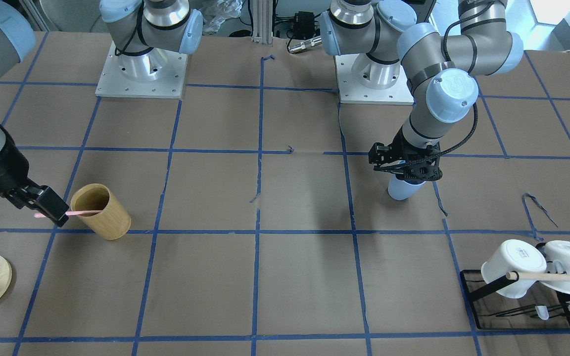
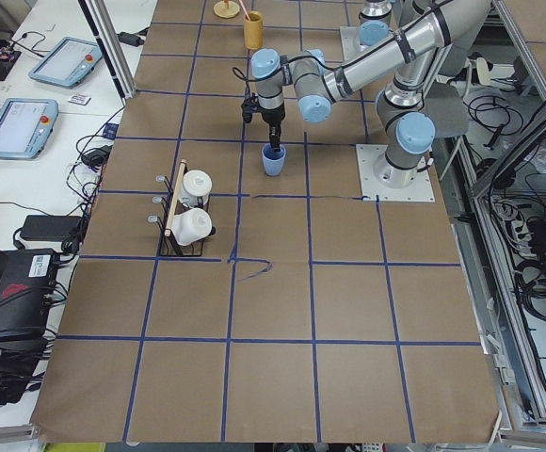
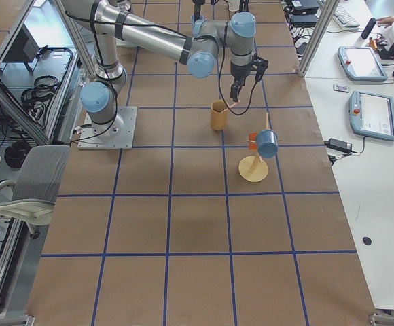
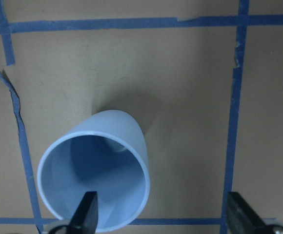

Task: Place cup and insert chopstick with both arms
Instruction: 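Lower left gripper onto the blue cup while right descends to pink stick, then grasp the blue cup with left gripper while right grasps pink stick, then carry blue cup to table center with left while right lifts stick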

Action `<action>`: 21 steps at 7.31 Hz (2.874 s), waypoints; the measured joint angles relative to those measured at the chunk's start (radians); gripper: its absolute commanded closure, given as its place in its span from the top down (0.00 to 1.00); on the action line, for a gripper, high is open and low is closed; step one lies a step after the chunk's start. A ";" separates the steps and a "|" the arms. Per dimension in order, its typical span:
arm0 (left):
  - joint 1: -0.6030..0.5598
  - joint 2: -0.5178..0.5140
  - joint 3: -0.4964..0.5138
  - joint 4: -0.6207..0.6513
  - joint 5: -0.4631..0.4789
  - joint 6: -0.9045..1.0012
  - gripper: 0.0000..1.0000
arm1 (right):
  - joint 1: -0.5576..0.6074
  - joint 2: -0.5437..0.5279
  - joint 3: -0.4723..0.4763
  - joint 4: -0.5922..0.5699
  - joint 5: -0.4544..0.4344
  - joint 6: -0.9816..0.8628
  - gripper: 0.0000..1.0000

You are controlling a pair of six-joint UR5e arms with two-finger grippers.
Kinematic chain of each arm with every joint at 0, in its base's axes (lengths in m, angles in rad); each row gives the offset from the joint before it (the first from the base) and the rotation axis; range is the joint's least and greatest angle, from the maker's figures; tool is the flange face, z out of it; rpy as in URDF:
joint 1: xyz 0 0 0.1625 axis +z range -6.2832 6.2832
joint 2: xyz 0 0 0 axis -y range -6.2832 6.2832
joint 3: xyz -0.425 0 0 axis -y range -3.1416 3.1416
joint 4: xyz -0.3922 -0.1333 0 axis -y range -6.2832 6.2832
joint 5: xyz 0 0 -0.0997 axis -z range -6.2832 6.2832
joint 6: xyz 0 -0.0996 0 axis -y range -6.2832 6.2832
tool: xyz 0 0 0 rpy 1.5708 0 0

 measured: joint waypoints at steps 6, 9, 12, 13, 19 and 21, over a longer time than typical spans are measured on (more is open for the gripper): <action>-0.001 -0.023 0.052 0.066 -0.016 -0.129 0.00 | -0.008 0.012 0.016 0.040 -0.019 -0.034 0.28; -0.070 -0.074 0.192 0.067 -0.095 -0.359 0.00 | -0.014 0.008 0.018 0.039 -0.033 -0.049 0.22; -0.255 -0.229 0.405 0.066 -0.115 -0.631 0.00 | -0.014 0.006 0.017 0.039 -0.033 -0.051 0.00; -0.310 -0.297 0.488 0.063 -0.115 -0.707 0.00 | -0.014 0.003 0.016 0.041 -0.034 -0.051 0.00; -0.480 -0.629 0.914 0.015 -0.122 -0.882 0.00 | -0.004 -0.081 -0.149 0.161 -0.014 -0.048 0.00; -0.497 -0.651 0.931 0.005 -0.129 -0.882 0.88 | 0.009 -0.075 -0.258 0.256 -0.013 -0.046 0.00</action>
